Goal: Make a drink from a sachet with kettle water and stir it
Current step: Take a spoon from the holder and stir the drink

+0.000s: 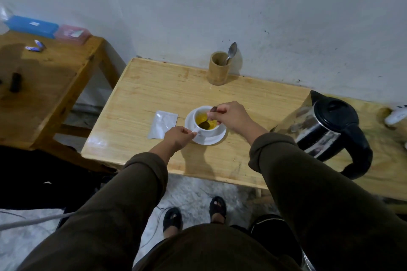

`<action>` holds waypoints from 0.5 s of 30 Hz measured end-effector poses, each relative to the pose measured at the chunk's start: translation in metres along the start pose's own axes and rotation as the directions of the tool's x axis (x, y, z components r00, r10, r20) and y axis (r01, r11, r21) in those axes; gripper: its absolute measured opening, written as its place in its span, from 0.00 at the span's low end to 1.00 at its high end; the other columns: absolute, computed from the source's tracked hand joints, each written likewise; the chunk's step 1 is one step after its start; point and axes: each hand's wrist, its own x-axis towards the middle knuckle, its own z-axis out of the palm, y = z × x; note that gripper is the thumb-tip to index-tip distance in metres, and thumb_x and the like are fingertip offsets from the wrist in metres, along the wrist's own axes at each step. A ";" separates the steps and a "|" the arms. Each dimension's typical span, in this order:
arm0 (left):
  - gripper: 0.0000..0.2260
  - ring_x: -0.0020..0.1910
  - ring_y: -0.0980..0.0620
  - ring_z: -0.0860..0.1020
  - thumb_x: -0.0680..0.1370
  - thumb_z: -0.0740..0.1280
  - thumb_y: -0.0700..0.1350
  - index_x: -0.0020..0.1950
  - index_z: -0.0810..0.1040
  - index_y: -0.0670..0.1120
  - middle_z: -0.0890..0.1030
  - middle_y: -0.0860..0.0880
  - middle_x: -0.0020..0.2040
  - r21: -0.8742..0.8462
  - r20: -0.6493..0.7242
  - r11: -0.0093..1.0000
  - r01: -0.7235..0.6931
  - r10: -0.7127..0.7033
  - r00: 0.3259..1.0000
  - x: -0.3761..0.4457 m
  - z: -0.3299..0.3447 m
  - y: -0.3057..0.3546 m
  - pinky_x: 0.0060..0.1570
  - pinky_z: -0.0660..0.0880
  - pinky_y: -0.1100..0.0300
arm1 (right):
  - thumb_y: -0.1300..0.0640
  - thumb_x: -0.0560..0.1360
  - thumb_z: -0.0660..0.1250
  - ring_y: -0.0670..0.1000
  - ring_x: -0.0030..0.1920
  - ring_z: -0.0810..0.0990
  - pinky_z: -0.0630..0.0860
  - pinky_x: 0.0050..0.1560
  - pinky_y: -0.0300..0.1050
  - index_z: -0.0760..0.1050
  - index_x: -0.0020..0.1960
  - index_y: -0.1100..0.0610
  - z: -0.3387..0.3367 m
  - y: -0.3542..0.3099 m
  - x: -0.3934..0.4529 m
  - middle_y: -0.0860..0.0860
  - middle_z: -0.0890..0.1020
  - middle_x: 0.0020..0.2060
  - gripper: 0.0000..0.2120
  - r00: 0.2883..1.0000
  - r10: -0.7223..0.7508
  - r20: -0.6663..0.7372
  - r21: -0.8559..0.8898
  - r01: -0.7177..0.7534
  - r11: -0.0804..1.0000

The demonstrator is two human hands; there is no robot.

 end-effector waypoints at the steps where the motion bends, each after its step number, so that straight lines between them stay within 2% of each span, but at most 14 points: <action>1: 0.20 0.61 0.43 0.76 0.77 0.64 0.54 0.61 0.78 0.41 0.79 0.42 0.61 0.007 0.001 1.000 -0.004 0.004 1.000 0.000 0.000 0.000 0.62 0.73 0.52 | 0.57 0.72 0.72 0.46 0.36 0.79 0.75 0.41 0.37 0.84 0.46 0.63 -0.001 0.000 -0.003 0.53 0.85 0.38 0.09 1.000 0.020 0.001 0.064 -0.020 0.998; 3: 0.20 0.61 0.43 0.76 0.77 0.64 0.54 0.60 0.78 0.41 0.79 0.42 0.61 0.013 0.004 1.000 -0.011 0.011 1.000 0.000 -0.001 0.001 0.62 0.73 0.52 | 0.60 0.71 0.73 0.44 0.33 0.78 0.72 0.31 0.28 0.82 0.49 0.66 -0.005 0.000 -0.011 0.47 0.83 0.31 0.11 0.996 0.078 0.039 0.193 -0.085 0.977; 5: 0.20 0.60 0.43 0.77 0.77 0.64 0.55 0.60 0.78 0.41 0.80 0.43 0.61 0.026 0.011 1.000 -0.015 0.015 1.000 0.001 -0.001 0.001 0.61 0.73 0.52 | 0.60 0.71 0.73 0.44 0.33 0.79 0.70 0.27 0.28 0.82 0.52 0.65 -0.008 0.003 -0.019 0.42 0.83 0.29 0.12 0.989 0.122 0.084 0.254 -0.140 0.957; 10: 0.20 0.61 0.43 0.76 0.77 0.64 0.55 0.60 0.77 0.41 0.79 0.43 0.61 0.010 0.024 0.999 -0.030 0.030 0.999 0.002 -0.003 0.001 0.60 0.72 0.53 | 0.65 0.71 0.72 0.38 0.28 0.80 0.66 0.32 0.36 0.81 0.53 0.63 -0.007 0.012 -0.039 0.42 0.83 0.25 0.11 0.965 0.216 0.150 0.327 -0.254 0.910; 13: 0.21 0.62 0.43 0.76 0.77 0.64 0.55 0.61 0.77 0.41 0.78 0.43 0.62 0.008 0.043 0.999 -0.048 0.048 0.998 0.005 -0.003 -0.001 0.62 0.72 0.52 | 0.68 0.75 0.66 0.42 0.32 0.82 0.68 0.36 0.37 0.82 0.47 0.60 -0.006 0.014 -0.056 0.45 0.86 0.30 0.08 0.940 0.269 0.211 0.396 -0.334 0.856; 15: 0.21 0.62 0.43 0.75 0.77 0.63 0.55 0.61 0.77 0.41 0.78 0.43 0.63 0.003 0.047 0.998 -0.058 0.058 0.997 0.005 -0.003 -0.001 0.62 0.72 0.51 | 0.67 0.75 0.65 0.47 0.35 0.80 0.69 0.37 0.38 0.81 0.41 0.58 -0.002 0.015 -0.065 0.53 0.87 0.36 0.09 0.933 0.304 0.194 0.444 -0.360 0.821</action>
